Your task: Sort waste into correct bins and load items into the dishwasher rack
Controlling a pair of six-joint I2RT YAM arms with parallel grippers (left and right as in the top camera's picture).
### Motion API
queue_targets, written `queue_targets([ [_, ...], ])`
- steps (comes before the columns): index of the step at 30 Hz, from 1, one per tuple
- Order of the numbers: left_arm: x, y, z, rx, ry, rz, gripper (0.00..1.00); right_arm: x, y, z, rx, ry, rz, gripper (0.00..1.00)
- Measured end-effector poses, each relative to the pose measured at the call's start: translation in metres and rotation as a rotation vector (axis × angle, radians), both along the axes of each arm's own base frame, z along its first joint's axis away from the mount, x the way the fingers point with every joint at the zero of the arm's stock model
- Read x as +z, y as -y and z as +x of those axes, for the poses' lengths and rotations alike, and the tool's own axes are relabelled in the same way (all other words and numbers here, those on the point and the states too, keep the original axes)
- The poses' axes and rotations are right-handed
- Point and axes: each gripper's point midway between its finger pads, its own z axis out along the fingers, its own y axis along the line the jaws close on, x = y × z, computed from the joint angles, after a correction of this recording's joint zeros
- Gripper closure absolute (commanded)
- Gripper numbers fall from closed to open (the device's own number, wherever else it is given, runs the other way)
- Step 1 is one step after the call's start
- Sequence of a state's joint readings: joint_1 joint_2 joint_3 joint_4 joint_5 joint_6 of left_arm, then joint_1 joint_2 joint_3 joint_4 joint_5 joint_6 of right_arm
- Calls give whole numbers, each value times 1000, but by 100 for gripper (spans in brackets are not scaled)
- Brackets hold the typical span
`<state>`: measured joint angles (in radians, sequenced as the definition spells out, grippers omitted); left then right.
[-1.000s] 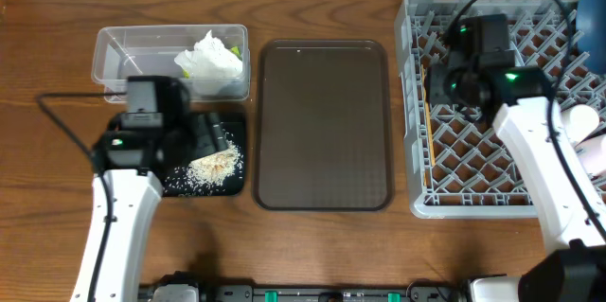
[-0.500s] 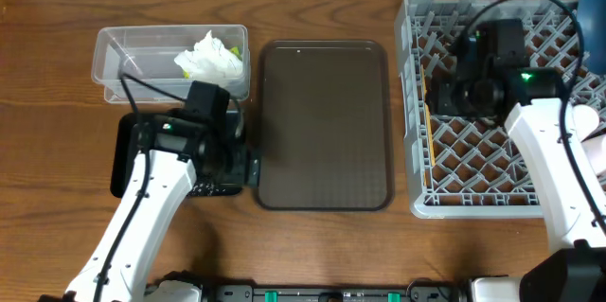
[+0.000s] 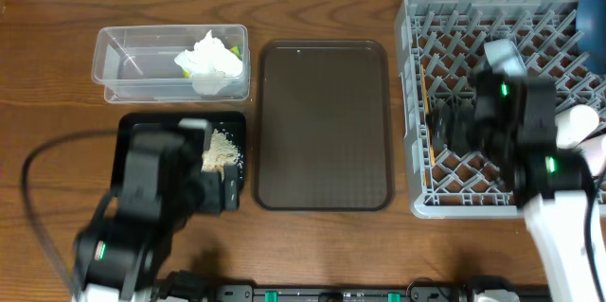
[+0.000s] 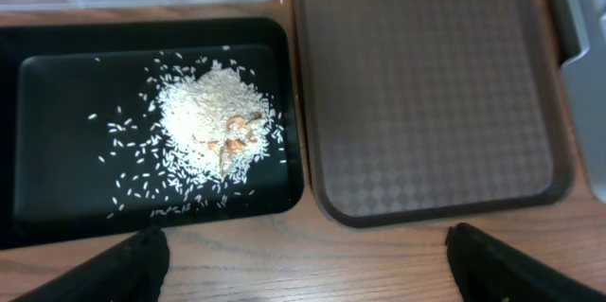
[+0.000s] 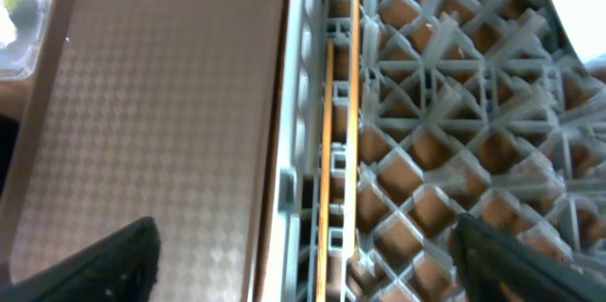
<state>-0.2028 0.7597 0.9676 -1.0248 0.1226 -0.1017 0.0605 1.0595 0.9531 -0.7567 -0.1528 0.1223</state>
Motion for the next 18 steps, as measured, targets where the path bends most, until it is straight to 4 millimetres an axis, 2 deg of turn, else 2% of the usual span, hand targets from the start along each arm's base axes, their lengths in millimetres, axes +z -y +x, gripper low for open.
queue_targets([
  [2,-1,-4,-12,6,44,-2,3,-2,5,-19,-19,32,-14,1],
  [6,-12,-9,-27,14,86,-6,3,3,16,-41,-63,113,-43,1],
  [12,1,-6,-15,16,182,-29,2,12,24,-57,-96,194,-64,1],
  [18,1,-6,-16,16,180,-28,2,3,26,-66,-103,146,-73,1],
])
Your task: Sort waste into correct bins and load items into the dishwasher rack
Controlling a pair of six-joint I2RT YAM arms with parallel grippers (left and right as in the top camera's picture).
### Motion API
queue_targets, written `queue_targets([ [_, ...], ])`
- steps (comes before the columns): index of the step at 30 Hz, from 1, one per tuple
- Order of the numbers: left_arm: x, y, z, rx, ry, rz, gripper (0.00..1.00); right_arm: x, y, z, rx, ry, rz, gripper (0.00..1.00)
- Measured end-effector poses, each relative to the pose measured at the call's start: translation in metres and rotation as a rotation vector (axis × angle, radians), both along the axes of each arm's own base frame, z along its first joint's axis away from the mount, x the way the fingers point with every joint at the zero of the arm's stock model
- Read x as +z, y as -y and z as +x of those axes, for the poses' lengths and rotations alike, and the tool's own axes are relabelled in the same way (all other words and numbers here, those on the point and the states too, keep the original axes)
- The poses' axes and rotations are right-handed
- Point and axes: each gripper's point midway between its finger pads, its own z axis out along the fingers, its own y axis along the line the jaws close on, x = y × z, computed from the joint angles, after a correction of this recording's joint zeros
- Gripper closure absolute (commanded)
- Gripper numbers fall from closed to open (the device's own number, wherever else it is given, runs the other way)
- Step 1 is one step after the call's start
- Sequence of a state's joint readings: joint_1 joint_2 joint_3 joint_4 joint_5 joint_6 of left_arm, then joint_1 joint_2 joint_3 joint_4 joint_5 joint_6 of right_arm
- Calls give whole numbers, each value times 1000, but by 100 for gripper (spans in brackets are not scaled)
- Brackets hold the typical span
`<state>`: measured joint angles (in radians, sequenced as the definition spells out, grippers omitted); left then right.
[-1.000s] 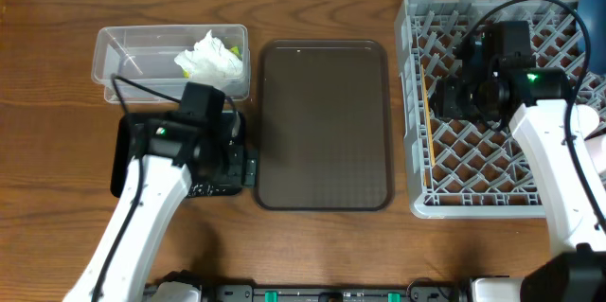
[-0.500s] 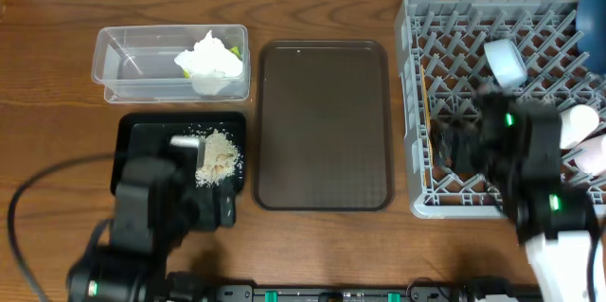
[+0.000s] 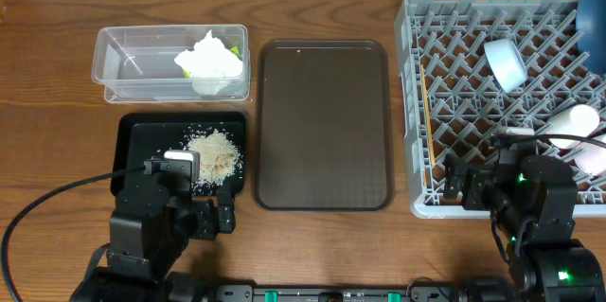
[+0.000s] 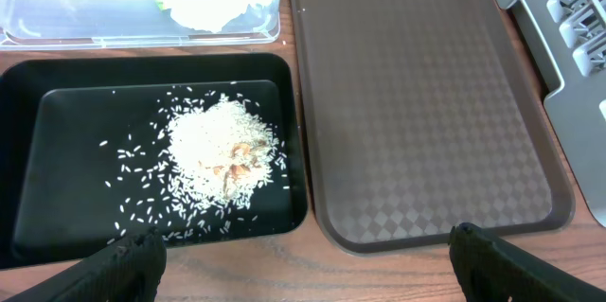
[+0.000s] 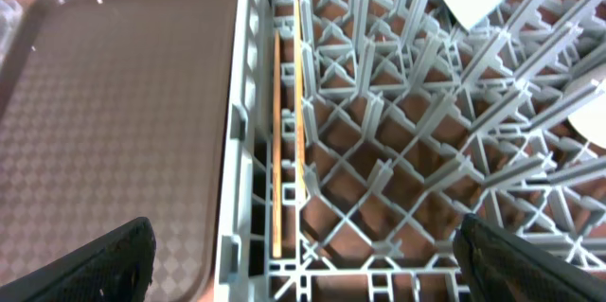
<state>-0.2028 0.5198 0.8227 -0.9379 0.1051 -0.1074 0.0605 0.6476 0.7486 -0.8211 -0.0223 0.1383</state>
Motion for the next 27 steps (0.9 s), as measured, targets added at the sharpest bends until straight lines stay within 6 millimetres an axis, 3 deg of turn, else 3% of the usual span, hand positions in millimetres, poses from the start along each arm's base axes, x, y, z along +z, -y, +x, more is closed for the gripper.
queue_targets([
  [9,0,0,0,0,0,0,2,-10,1,-10,-3,-58,-2,1],
  [27,0,0,0,0,0,0,2,-12,5,-19,-20,-46,-17,1],
])
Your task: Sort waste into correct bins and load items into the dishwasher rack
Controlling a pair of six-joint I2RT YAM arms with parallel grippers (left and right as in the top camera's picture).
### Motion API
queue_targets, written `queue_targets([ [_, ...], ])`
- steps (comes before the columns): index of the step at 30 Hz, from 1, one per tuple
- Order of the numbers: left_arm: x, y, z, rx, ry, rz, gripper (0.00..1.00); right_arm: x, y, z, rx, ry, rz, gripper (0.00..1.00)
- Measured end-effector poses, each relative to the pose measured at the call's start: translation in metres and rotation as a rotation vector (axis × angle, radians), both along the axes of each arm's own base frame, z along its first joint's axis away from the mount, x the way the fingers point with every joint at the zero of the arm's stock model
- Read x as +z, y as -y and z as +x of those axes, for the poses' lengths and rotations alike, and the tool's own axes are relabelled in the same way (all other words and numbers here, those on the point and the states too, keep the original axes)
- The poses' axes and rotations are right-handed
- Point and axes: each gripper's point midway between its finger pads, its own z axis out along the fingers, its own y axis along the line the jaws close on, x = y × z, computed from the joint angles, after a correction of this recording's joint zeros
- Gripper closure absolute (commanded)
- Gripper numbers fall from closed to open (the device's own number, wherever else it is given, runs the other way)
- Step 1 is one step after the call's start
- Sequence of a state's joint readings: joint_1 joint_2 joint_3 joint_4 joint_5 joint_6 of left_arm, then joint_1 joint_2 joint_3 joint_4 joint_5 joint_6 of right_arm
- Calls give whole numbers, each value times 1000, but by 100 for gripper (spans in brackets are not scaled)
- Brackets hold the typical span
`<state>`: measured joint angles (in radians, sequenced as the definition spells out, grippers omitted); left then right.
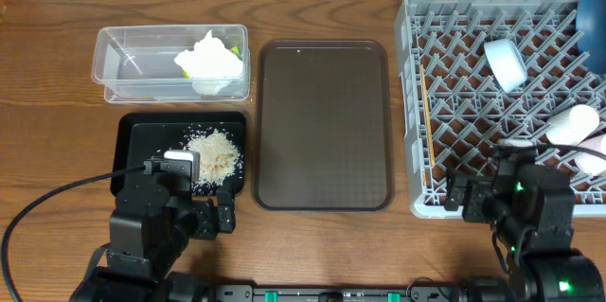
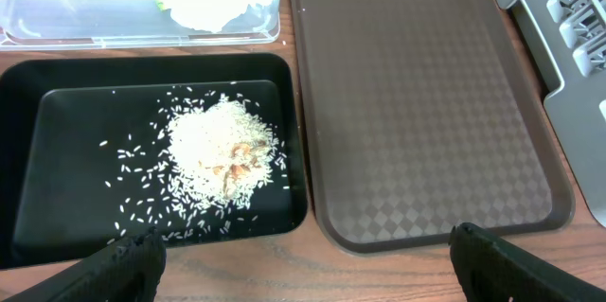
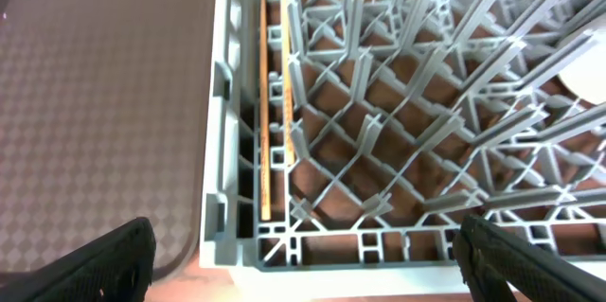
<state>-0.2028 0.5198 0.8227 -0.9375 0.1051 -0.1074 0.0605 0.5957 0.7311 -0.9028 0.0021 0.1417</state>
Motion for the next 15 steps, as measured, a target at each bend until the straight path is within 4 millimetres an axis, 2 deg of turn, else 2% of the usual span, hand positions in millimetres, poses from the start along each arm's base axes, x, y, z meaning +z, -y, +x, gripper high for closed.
queue_targets([
  [8,0,0,0,0,0,0,2,14,5,-1,-24,246,-3,1],
  [15,0,0,0,0,0,0,2,21,-2,14,6,538,37,1],
])
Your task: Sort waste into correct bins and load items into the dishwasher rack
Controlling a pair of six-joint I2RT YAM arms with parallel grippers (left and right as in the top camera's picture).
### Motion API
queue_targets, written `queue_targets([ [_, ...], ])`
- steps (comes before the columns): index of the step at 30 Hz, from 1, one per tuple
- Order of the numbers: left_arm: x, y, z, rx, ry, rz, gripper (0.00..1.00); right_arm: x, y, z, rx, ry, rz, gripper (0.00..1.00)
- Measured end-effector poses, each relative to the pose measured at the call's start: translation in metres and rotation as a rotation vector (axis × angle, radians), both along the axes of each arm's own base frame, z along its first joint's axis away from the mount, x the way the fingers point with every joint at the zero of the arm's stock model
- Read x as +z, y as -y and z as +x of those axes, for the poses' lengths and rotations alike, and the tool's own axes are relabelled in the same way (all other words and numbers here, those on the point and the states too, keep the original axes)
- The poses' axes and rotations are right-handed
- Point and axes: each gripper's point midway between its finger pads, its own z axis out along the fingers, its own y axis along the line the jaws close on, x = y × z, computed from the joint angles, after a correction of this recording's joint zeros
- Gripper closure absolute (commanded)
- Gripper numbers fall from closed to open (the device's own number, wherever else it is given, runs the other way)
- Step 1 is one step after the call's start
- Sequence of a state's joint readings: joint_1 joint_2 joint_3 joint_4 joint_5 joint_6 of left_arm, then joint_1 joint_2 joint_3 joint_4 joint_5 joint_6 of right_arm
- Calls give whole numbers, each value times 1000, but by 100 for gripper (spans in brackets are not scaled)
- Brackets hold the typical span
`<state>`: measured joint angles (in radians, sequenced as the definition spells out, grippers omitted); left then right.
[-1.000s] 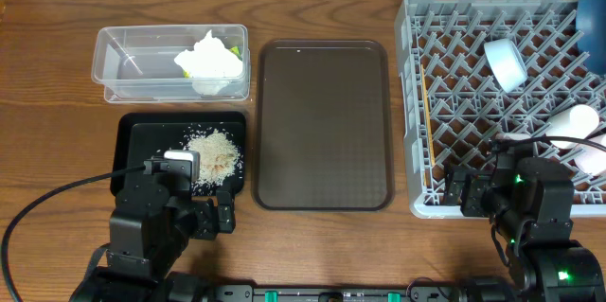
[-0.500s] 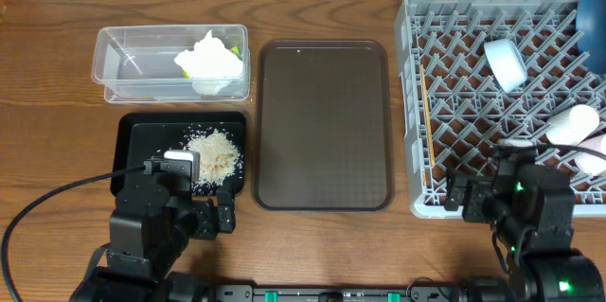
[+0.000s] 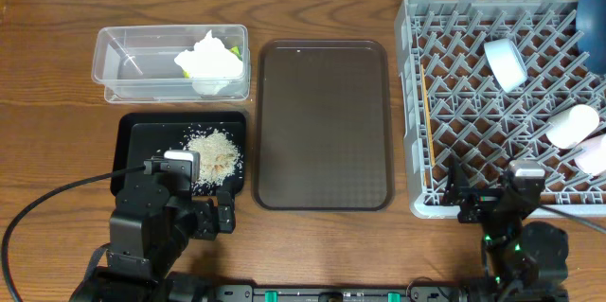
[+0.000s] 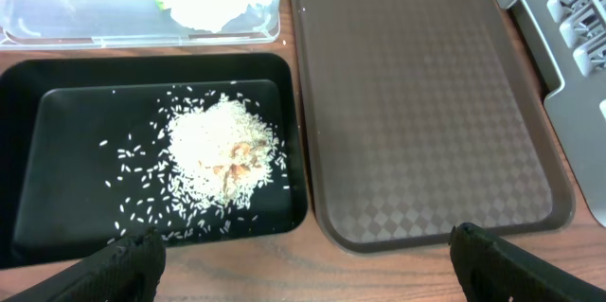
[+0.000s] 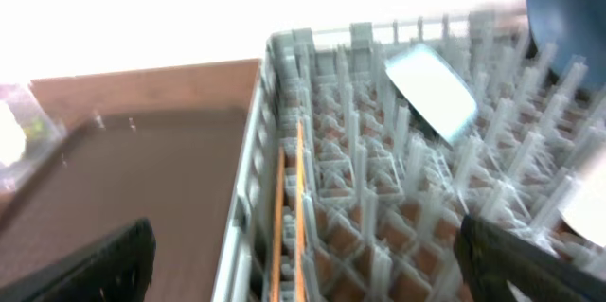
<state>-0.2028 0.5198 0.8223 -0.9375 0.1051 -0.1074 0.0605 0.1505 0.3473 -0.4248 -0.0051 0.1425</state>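
Observation:
The grey dishwasher rack (image 3: pixel 417 103) stands at the right, holding a white cup (image 3: pixel 502 63), a blue bowl (image 3: pixel 593 8), pale cups (image 3: pixel 573 124) and wooden chopsticks (image 3: pixel 425 122) along its left wall. The chopsticks (image 5: pixel 289 207) also show in the right wrist view. A clear bin (image 3: pixel 123 61) holds white tissue (image 3: pixel 208 61). A black tray (image 3: pixel 137 141) carries spilled rice (image 3: pixel 216 155). My left gripper (image 4: pixel 298 269) is open near the table's front edge, below the black tray. My right gripper (image 5: pixel 303 269) is open at the rack's front edge.
A bare brown serving tray (image 3: pixel 325 124) lies in the middle between the bins and the rack. A black cable (image 3: pixel 57 198) runs from the left arm across the front left of the wooden table (image 3: pixel 57 18).
My right arm has drawn back toward the table's front edge and tipped up, so its view now looks along the rack instead of down into it. The left arm has not moved.
At first the left gripper hung over the rice tray and the right one over the rack's left part with the chopsticks. Then both arms sat back at the table's front edge, open and empty. The right arm has since pulled back further.

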Motion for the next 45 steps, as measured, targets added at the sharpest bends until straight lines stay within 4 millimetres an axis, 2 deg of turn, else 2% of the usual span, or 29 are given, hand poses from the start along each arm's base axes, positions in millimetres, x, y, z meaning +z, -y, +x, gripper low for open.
queue_targets([
  [7,0,0,0,0,0,0,2,4,-7,10,36,213,18,1],
  [12,0,0,0,0,0,0,2,0,-6,15,32,277,20,1],
  [15,0,0,0,0,0,0,2,-15,-6,18,30,258,19,1],
  [17,0,0,0,0,0,0,2,-36,-6,19,28,189,15,1],
  [19,0,0,0,0,0,0,2,-48,-6,19,28,149,12,1],
  [45,0,0,0,0,0,0,2,-47,-6,19,33,154,-4,1],
])
